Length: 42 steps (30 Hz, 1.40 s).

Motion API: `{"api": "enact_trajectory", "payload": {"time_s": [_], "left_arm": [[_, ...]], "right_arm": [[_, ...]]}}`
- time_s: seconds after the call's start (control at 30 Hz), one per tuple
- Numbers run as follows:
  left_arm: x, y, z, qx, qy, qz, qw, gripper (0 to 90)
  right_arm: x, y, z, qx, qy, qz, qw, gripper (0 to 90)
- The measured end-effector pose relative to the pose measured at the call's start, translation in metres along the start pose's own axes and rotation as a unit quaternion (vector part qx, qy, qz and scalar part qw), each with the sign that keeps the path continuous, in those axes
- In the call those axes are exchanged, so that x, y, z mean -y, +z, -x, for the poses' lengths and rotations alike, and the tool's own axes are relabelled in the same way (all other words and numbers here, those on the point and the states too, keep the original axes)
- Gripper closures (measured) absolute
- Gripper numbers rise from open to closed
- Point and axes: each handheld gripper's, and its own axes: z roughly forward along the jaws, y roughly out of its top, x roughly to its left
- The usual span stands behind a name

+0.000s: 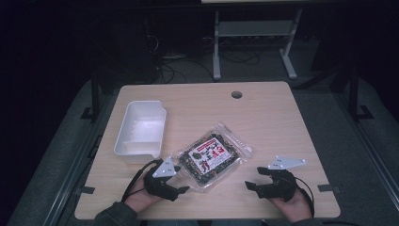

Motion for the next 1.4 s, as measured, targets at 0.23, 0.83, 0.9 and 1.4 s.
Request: {"api": "enact_trajectory", "payload": {"time_s": [0.23, 0.83, 0.9, 1.4], "left_arm": [[-0.002, 0.001, -0.001, 0.001, 0.0, 0.002, 1.0, 25.0], [-0.012, 0.008, -0.011, -0.015, -0.018, 0.01, 0.9997, 31.9], [-0.014, 0.01, -0.013, -0.017, -0.024, 0.005, 0.9996, 33.7], [-0.019, 0.023, -0.017, -0.015, -0.041, -0.012, 0.999, 57.0]], "right_arm": [[-0.01, 0.005, 0.009, 0.005, 0.01, 0.006, 0.9999, 21.1], [-0.045, 0.008, 0.046, 0.029, 0.053, 0.027, 0.9978, 20.4], [-0.048, 0.012, 0.05, 0.029, 0.056, 0.026, 0.9977, 21.1], [-0.06, 0.046, 0.078, 0.039, 0.112, -0.018, 0.9927, 30.2]]}}
